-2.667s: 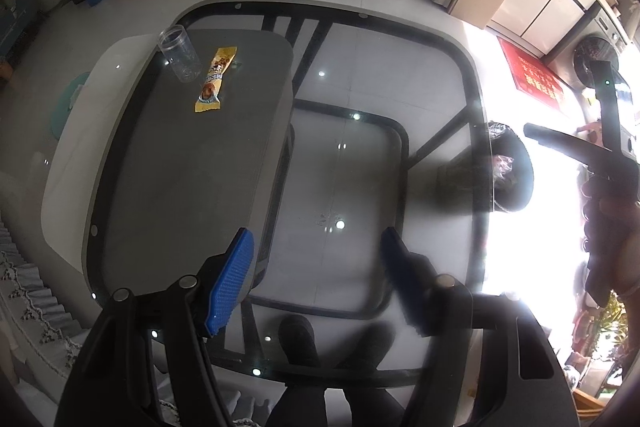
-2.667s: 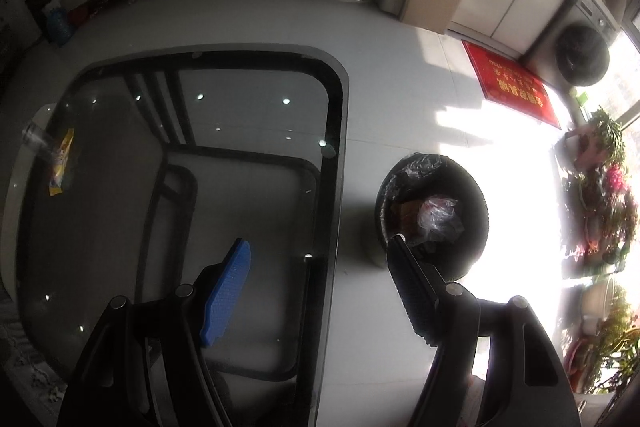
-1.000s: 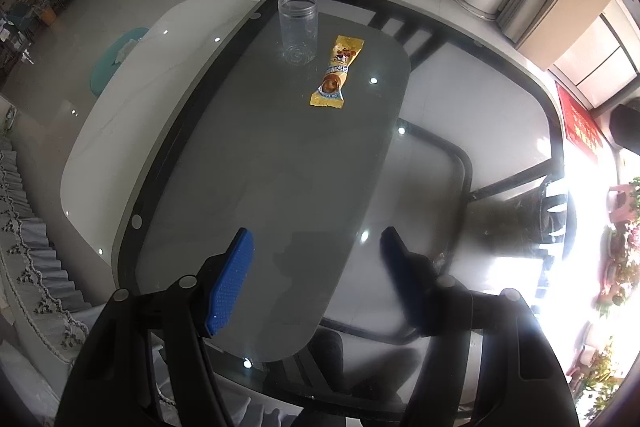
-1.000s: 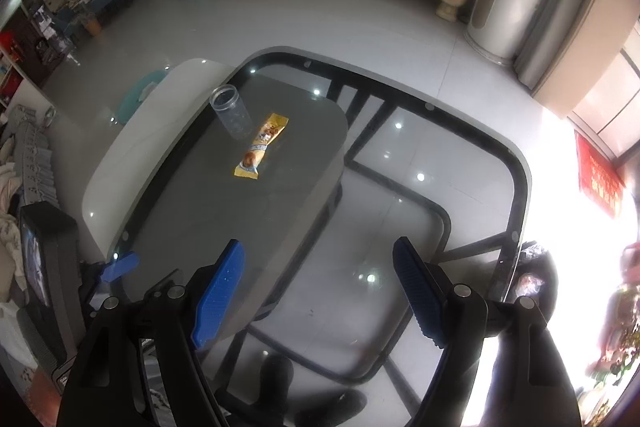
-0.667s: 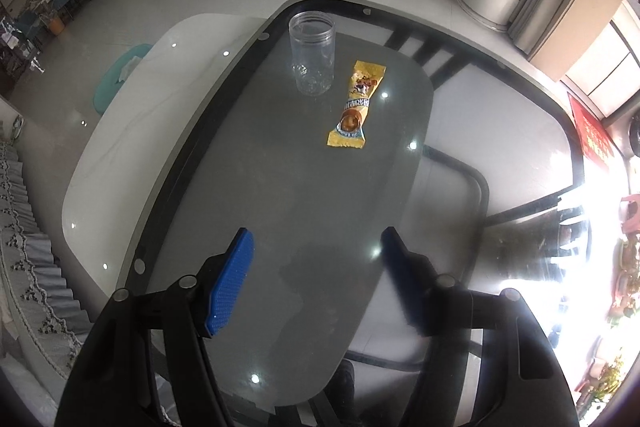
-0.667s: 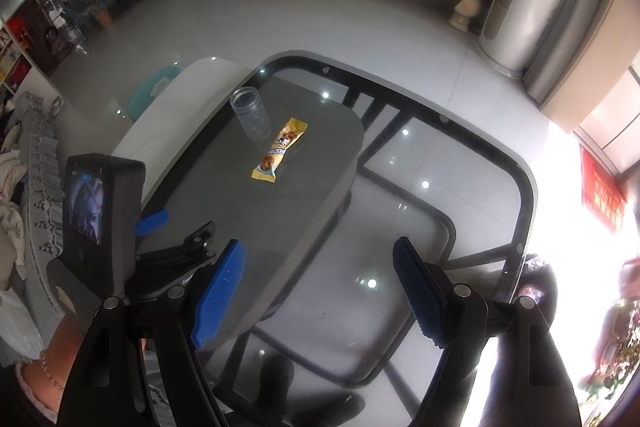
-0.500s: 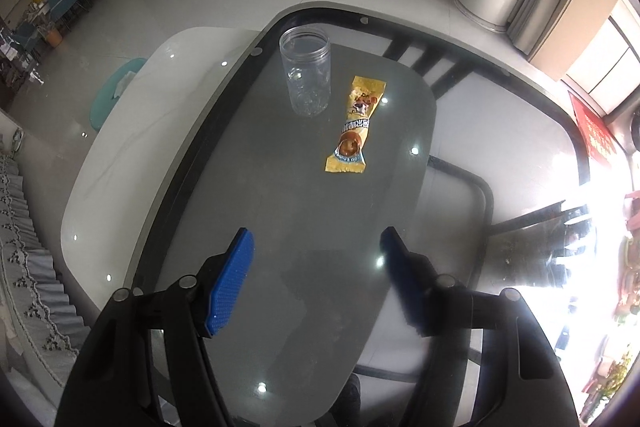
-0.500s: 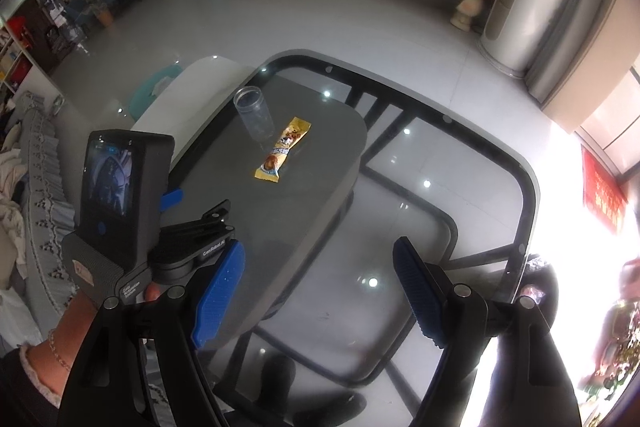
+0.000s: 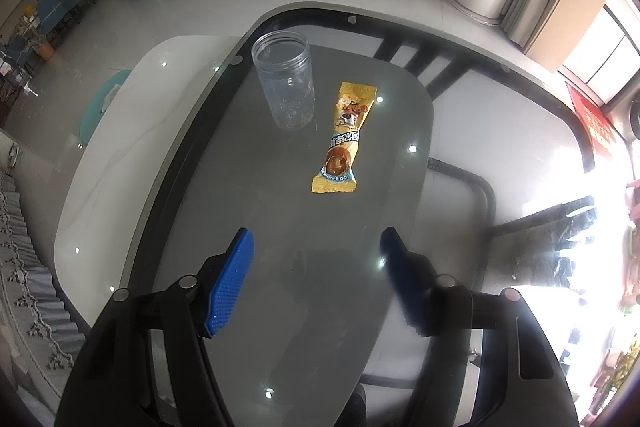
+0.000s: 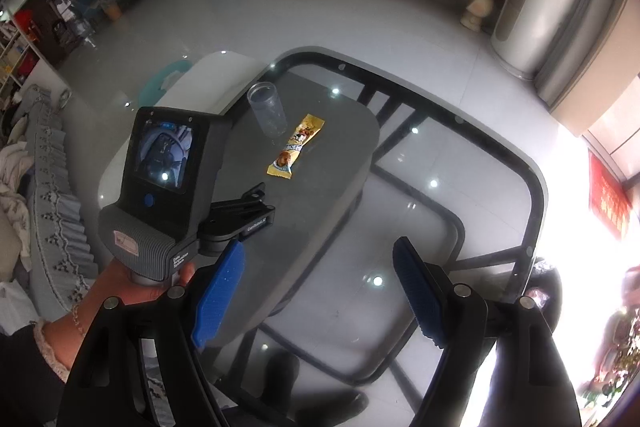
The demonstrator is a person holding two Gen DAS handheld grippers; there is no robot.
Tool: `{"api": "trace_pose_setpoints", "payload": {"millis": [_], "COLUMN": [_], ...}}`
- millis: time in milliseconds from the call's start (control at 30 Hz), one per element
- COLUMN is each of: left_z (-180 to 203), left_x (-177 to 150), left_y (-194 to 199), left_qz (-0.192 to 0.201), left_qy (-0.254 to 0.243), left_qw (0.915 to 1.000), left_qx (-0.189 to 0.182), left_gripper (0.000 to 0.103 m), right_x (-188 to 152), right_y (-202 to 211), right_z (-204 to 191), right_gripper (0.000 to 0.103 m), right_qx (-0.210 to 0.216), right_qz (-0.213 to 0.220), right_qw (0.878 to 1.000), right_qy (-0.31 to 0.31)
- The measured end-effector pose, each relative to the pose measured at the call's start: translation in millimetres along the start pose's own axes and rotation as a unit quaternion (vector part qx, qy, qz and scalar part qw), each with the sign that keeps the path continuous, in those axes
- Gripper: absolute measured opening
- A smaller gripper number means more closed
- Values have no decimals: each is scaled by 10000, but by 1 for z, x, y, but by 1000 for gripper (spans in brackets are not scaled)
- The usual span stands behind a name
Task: Collect trash
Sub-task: 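Move the left tool down to the yellow snack packet on the table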
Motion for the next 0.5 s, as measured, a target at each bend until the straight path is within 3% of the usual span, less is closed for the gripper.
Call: {"api": "trace_pose_setpoints", "payload": {"millis": [500], "left_z": [23], "left_x": [46], "left_y": [-51], "left_qz": [86], "left_qy": [-244], "left_qw": [9996], "left_qx": [-131], "left_gripper": [66], "right_x": [-11], "right_y": [-15], "right_z": [3], "right_gripper": [74], "right_qx": [62], "right_qz": [-148], "right_qw": [9998], "right_qy": [-84]}}
Point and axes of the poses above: each gripper's, at about its wrist camera, not at the fingertips, and y roughly against the way its jaws point, z to its right, x to its top, the point moved 8 cm from there along -y, roughly the way its jaws point, and after that the axes turned 1 degree about -x, right-handed, at the moved point
